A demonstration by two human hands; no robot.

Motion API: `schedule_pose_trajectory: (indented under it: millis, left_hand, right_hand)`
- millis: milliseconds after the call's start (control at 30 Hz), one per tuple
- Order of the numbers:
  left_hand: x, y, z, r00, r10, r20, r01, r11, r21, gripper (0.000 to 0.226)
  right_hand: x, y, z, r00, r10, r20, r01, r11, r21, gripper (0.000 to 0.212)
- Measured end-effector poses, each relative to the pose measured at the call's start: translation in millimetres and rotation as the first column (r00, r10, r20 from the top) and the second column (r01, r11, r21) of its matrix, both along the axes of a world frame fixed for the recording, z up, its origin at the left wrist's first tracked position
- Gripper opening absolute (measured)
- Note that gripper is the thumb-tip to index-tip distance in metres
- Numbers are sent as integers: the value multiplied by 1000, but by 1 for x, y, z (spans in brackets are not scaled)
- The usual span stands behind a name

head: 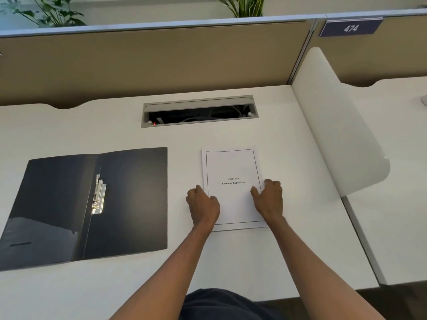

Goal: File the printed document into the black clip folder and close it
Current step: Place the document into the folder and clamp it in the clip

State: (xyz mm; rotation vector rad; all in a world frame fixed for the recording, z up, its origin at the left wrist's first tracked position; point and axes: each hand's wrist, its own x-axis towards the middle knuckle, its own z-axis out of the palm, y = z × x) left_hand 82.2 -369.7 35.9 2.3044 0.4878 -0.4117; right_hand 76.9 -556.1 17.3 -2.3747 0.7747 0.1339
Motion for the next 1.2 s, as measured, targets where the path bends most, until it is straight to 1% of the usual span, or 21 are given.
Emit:
schedule_pose_trajectory:
  millis: [67, 133, 233, 300, 400, 433, 467, 500, 533, 567, 600, 667, 733, 800, 833, 967, 1200]
  left_hand:
    - [-2, -8, 0, 1000, 25, -5, -25, 1000, -11, 60]
    - [-2, -16, 2, 998, 53, -17, -53, 999, -14, 63]
    - [2, -25, 4, 988, 149, -42, -151, 987, -54, 54]
    - [7, -26, 5, 973, 219, -68, -224, 970, -95, 48]
    - [18, -19, -1, 939, 316, -132, -337, 922, -188, 49]
    - [21, -16, -1, 929, 338, -150, -365, 900, -237, 44]
    - [25, -12, -3, 920, 355, -166, -390, 873, -293, 30]
    - [28, -9, -4, 913, 366, -180, -406, 850, -335, 10]
    - [31, -7, -7, 913, 361, -191, -408, 828, -384, 15]
    - [33, -3, -7, 916, 345, -204, -400, 819, -411, 26]
    - [35, 1, -4, 918, 334, -213, -395, 812, -429, 28]
    - [36, 9, -2, 923, 313, -225, -384, 804, -454, 12]
    - [35, 17, -5, 931, 285, -228, -363, 791, -492, 23]
    - [33, 26, -12, 931, 277, -236, -362, 766, -531, 28]
    - [33, 30, -15, 926, 282, -251, -376, 747, -548, 28]
    - [33, 41, -24, 904, 303, -303, -428, 686, -589, 16]
    - [34, 49, -33, 922, 267, -282, -387, 685, -617, 23]
  right_hand:
    - [0, 3, 0, 1000, 25, -3, -25, 1000, 13, 55]
    - [0, 4, 1, 998, 52, -18, -52, 999, -1, 56]
    - [0, 3, 3, 995, 88, -53, -90, 995, -39, 60]
    - [-2, 3, 4, 989, 122, -78, -129, 987, -94, 61]
    - [-4, 5, 3, 986, 146, -85, -157, 975, -156, 59]
    - [-4, 6, 2, 986, 145, -83, -157, 974, -165, 58]
    - [-4, 6, 2, 986, 144, -82, -156, 973, -170, 57]
    - [-3, 6, 2, 986, 143, -81, -155, 973, -173, 56]
    - [-3, 6, 1, 986, 143, -81, -155, 973, -173, 55]
    - [-3, 6, 1, 986, 144, -81, -156, 973, -172, 54]
    - [-3, 5, 1, 986, 144, -81, -156, 973, -170, 54]
    - [-3, 6, 0, 986, 143, -83, -155, 973, -170, 53]
    - [-4, 6, -1, 987, 139, -84, -152, 973, -174, 53]
    - [-4, 7, -1, 987, 136, -91, -150, 972, -181, 52]
    - [-5, 8, -1, 986, 137, -92, -151, 971, -183, 51]
    - [-5, 10, 0, 986, 140, -91, -156, 969, -193, 50]
    - [-7, 11, 5, 983, 156, -99, -173, 964, -204, 50]
